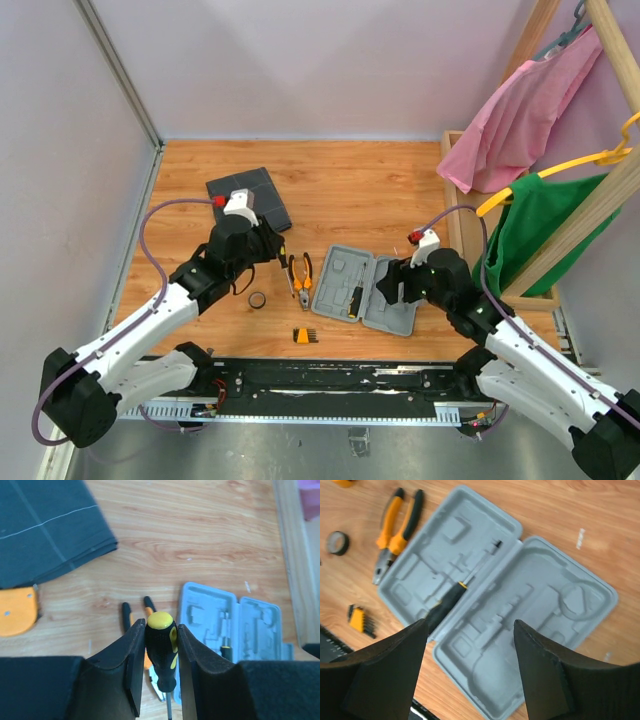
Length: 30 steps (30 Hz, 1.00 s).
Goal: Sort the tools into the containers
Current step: Pick up the screwdriver from the center of the board, then place the screwdriver in the storage box.
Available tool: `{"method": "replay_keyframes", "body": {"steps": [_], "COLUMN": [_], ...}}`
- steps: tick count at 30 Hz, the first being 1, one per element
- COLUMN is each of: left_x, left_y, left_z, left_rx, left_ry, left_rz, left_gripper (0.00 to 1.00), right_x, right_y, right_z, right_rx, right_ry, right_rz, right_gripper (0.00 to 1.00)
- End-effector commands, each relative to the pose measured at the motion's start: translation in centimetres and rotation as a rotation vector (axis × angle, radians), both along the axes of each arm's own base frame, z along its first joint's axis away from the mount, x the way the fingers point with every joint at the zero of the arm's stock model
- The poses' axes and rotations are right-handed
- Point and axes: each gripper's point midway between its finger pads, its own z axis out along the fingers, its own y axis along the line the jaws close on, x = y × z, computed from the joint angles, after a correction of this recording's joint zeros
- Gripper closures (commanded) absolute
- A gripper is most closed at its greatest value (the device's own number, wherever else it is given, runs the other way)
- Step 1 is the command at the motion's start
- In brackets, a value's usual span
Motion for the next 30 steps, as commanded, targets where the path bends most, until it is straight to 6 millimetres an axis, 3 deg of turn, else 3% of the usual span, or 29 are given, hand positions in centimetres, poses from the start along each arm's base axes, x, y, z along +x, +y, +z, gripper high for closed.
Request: {"method": "replay_keyframes", "body": {"steps": [1, 6, 14, 22, 30], "left_x": [-0.2, -1.1, -2.6, -3.7, -3.9], "left_y": [-3.3, -6.5, -11.8, -15.0, -15.6], "left_z": [4.2, 5.8, 5.9, 6.2, 7.1], "left_rx": [-0.054, -0.107, -0.163, -0.203, -0.247], "left_ry": [-0.102, -0.126, -0.122, -0.117, -0.126], "left_rz": [-0.206, -0.336, -0.436, -0.502, -0.505], "left_gripper": [1.00, 0.99, 0.99, 0.99, 0.99], "right_x": [0.3, 0.1, 0.2, 0.0, -0.1], "right_y": [3.5, 6.9, 10.7, 12.8, 13.7], "right_z": [5.1, 7.7, 9.9, 10.1, 8.1], "right_rx": [0.153, 0.307, 0.521, 0.591, 0.551], "right_ry": [-0.130, -0.119, -0.115, -0.088, -0.023], "right_rz": [0.182, 0.291, 0.256, 0.289, 0.283], "right_gripper": [0.29, 0.29, 0.31, 0.35, 0.46]}}
